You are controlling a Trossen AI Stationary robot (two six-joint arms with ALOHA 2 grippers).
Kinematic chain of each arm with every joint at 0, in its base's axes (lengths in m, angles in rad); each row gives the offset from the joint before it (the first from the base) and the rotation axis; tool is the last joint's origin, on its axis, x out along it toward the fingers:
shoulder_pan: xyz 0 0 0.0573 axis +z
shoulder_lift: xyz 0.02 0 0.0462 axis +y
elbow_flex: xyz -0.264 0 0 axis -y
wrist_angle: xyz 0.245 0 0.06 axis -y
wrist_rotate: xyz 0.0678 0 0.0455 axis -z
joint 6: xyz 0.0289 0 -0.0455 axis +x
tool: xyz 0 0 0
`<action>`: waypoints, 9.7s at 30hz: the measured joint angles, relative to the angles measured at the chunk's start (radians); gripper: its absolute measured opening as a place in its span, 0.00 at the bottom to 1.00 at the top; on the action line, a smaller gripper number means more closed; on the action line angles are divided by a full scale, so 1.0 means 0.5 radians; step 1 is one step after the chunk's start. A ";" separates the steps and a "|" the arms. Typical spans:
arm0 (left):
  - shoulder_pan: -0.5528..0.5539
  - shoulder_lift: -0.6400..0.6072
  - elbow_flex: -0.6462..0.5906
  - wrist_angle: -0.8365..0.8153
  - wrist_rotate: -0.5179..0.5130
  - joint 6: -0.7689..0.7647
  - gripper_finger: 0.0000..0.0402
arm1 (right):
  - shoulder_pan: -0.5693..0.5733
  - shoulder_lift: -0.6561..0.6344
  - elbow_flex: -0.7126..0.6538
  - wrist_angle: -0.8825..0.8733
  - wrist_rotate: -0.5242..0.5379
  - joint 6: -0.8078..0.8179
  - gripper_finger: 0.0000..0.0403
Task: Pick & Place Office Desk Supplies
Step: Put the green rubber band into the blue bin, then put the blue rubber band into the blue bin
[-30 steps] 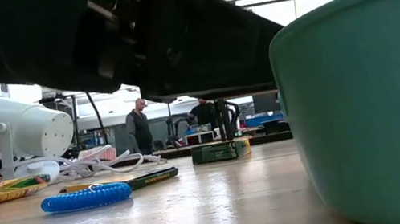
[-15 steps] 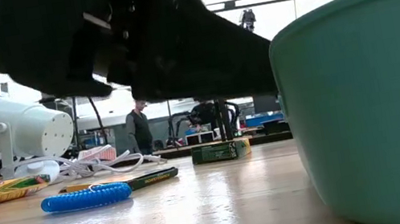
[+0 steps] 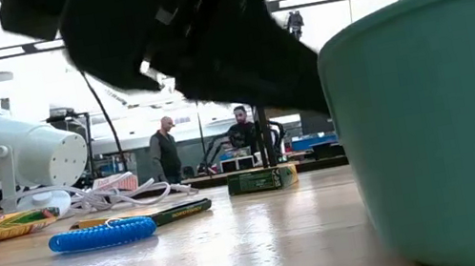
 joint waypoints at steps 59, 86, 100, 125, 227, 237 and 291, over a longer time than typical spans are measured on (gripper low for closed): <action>-0.791 -0.493 0.103 -1.668 0.746 -3.056 0.54 | 0.000 0.000 -0.001 0.000 -0.001 -0.001 0.02; -0.880 -0.491 -0.215 -1.495 0.861 -2.907 0.45 | 0.000 0.000 0.000 0.000 -0.001 -0.001 0.02; -0.830 -0.491 -0.215 -1.552 0.860 -2.691 0.45 | 0.001 0.000 -0.001 0.000 -0.001 -0.001 0.02; -0.816 -0.495 -0.430 -1.215 1.019 -2.865 0.44 | 0.000 0.000 -0.001 0.000 -0.001 0.000 0.02; -0.335 -0.782 -0.370 0.123 -0.572 -0.348 0.10 | 0.000 0.000 0.000 0.000 0.000 -0.001 0.02; -0.168 -0.486 -0.369 0.559 -0.386 -0.168 0.10 | 0.000 0.000 0.000 0.000 -0.001 -0.001 0.02; -0.085 0.194 -0.079 0.844 0.076 -0.123 0.51 | 0.001 0.000 0.000 0.000 -0.001 -0.001 0.02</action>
